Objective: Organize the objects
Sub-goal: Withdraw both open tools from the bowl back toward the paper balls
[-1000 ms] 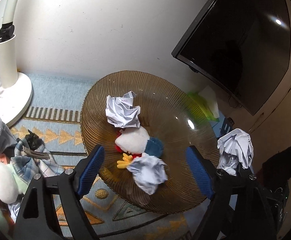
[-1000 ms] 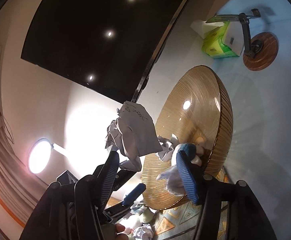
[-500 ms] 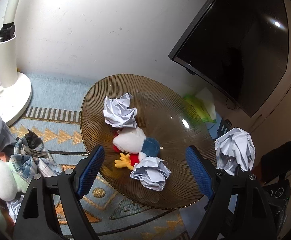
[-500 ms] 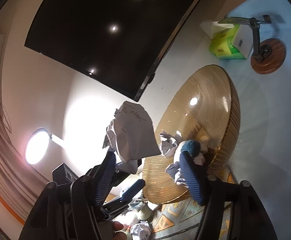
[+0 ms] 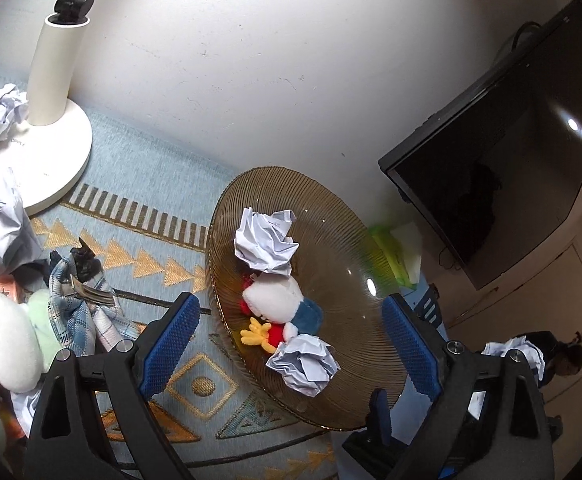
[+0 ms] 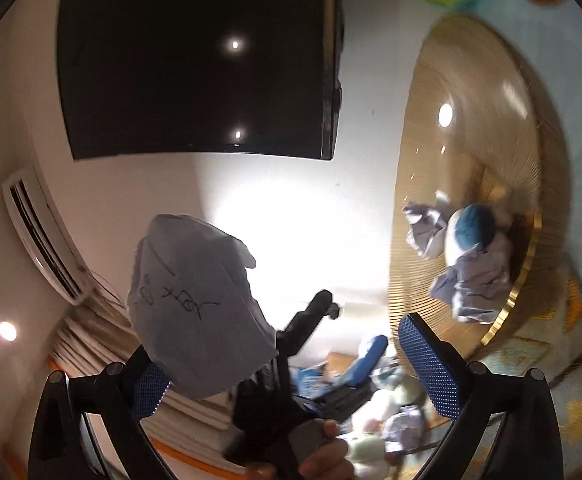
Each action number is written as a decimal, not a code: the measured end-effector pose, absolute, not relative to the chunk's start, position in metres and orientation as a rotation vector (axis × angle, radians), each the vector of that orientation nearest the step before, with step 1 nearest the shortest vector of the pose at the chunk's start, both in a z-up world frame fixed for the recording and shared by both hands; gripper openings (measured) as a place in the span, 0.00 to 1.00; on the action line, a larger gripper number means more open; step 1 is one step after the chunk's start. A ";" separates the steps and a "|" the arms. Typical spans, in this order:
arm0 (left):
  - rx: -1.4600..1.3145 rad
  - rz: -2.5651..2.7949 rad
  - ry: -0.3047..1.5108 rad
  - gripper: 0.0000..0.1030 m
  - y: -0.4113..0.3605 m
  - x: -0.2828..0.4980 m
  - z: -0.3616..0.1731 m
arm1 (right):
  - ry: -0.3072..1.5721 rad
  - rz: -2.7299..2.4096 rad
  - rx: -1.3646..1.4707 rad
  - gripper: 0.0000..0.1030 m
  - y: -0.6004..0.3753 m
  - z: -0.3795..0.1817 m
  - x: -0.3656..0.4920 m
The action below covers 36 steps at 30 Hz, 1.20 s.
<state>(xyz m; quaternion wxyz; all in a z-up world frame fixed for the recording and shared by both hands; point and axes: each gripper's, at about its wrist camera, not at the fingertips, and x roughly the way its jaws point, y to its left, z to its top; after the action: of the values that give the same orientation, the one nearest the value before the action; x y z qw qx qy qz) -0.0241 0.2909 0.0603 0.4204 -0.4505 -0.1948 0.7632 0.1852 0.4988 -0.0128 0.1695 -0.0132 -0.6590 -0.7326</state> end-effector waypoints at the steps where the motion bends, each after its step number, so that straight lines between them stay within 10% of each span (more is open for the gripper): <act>1: -1.136 1.903 -0.499 0.90 0.290 -0.026 0.060 | -1.886 -2.011 -0.018 1.00 0.504 -0.014 0.177; 6: -1.125 1.931 -0.528 0.90 0.282 -0.032 0.062 | -1.941 -1.703 -0.060 0.93 0.529 -0.022 0.143; 8: -1.127 1.944 -0.534 0.90 0.280 -0.034 0.060 | -1.872 -1.792 -0.042 0.57 0.531 -0.012 0.144; 10: -1.145 1.941 -0.544 0.90 0.280 -0.036 0.057 | -1.819 -1.892 0.009 0.45 0.527 0.001 0.150; 13: -1.165 1.934 -0.540 0.90 0.282 -0.035 0.053 | -1.704 -2.006 0.025 0.45 0.518 0.025 0.157; 15: -1.163 1.951 -0.518 0.90 0.286 -0.033 0.053 | -1.656 -2.289 0.099 0.71 0.514 0.045 0.165; 16: -1.159 1.959 -0.505 0.90 0.287 -0.031 0.053 | -1.630 -2.485 0.117 1.00 0.511 0.053 0.170; 25: -1.135 1.968 -0.459 0.90 0.285 -0.017 0.064 | -1.637 -2.496 0.163 1.00 0.505 0.039 0.167; 32: -0.978 2.119 -0.730 0.99 0.156 0.016 0.142 | -1.279 -2.744 0.091 1.00 0.455 0.086 0.184; 36: -0.735 2.505 -0.579 0.99 0.067 0.021 0.180 | -1.037 -2.779 0.182 1.00 0.411 0.098 0.178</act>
<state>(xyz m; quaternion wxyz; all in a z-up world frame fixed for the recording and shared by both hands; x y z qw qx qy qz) 0.0213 0.0667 0.1798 0.2315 -0.2672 -0.2106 0.9114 0.1780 0.4112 0.0979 0.0849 0.0612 -0.3477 -0.9318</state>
